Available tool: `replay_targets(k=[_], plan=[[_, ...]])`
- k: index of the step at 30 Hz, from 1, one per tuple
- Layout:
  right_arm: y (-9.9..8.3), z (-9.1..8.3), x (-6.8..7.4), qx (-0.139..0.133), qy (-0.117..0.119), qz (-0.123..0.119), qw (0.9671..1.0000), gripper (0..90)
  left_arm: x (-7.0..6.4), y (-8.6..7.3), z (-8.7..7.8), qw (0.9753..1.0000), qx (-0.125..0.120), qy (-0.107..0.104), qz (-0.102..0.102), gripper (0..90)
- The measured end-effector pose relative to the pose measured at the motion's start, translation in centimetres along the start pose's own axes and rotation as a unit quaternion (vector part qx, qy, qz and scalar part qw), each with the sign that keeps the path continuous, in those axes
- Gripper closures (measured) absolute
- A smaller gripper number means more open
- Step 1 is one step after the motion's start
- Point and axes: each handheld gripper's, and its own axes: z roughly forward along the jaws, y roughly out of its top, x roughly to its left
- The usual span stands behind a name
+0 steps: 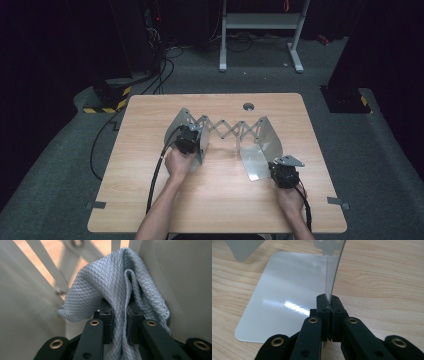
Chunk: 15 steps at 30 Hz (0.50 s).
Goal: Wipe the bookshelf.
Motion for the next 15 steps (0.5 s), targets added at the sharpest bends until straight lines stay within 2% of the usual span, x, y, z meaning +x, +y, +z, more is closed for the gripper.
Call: replay_targets(k=[2,4,9,11,15], plan=[[0.0,0.0,0.0,0.000,0.000,0.000,1.0000,88.9,0.0,-0.3,0.3,1.0000,0.006,-0.002,-0.001,78.4],[0.0,0.0,0.0,0.000,0.000,0.000,1.0000,88.9,0.0,-0.4,0.1,1.0000,0.002,-0.004,-0.001,78.4],[0.0,0.0,0.0,-0.001,0.001,-0.002,1.0000,88.8,0.2,0.5,-2.1,0.9991,-0.040,-0.013,-0.004,78.4],[0.0,0.0,0.0,-0.001,0.001,-0.002,1.0000,88.8,0.2,1.1,-3.3,0.9979,-0.062,-0.017,-0.003,78.5],[0.0,0.0,0.0,-0.001,0.000,-0.002,1.0000,88.8,0.2,2.2,-5.0,0.9957,-0.091,-0.018,0.001,78.4]])
